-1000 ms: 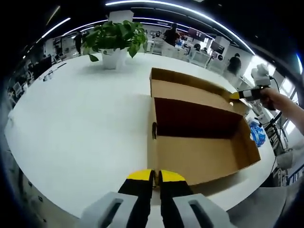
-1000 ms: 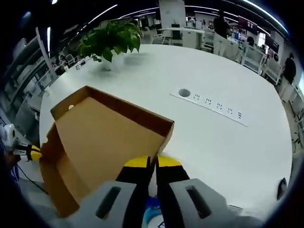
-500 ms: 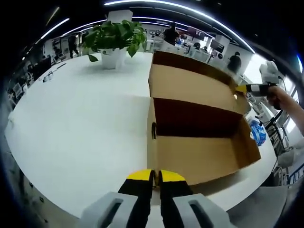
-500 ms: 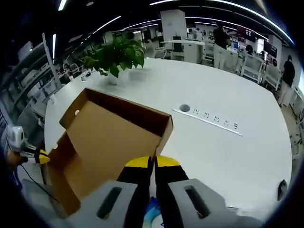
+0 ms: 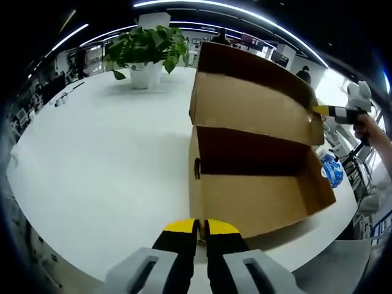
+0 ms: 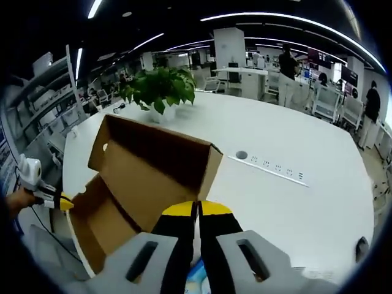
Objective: Operate the shoe box by opening the lid, removing the specified soft item, and placing it in the target area until the item is outside and the box remains undamaged.
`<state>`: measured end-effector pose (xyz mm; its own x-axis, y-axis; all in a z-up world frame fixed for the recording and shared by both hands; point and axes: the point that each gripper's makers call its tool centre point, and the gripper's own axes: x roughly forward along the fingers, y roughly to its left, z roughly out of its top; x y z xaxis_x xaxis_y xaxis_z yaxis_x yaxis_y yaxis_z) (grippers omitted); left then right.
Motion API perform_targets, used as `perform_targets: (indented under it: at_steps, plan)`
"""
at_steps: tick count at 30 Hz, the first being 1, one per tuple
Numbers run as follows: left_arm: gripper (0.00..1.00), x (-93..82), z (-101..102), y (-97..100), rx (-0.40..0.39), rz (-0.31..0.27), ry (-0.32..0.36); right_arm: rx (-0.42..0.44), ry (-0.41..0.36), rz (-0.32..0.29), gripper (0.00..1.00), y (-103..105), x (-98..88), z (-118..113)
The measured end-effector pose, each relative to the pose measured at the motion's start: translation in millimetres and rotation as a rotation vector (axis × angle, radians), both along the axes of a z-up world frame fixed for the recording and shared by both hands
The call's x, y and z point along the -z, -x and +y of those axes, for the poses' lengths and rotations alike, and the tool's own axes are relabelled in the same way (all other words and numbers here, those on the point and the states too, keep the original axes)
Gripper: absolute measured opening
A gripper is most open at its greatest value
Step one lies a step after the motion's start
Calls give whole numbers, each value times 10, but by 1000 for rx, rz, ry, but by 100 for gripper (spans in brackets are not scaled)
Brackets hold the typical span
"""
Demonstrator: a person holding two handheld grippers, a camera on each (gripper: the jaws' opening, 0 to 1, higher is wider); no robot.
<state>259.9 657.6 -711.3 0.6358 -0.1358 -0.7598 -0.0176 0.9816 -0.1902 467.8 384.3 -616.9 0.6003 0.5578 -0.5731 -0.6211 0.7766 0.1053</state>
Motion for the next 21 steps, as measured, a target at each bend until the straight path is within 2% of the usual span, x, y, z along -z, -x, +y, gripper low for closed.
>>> perform_targets:
  at_steps: [21]
  plan:
    - [4,-4,-9,7,11,0,-6,-2,-40,-69,0,370,-135,-35]
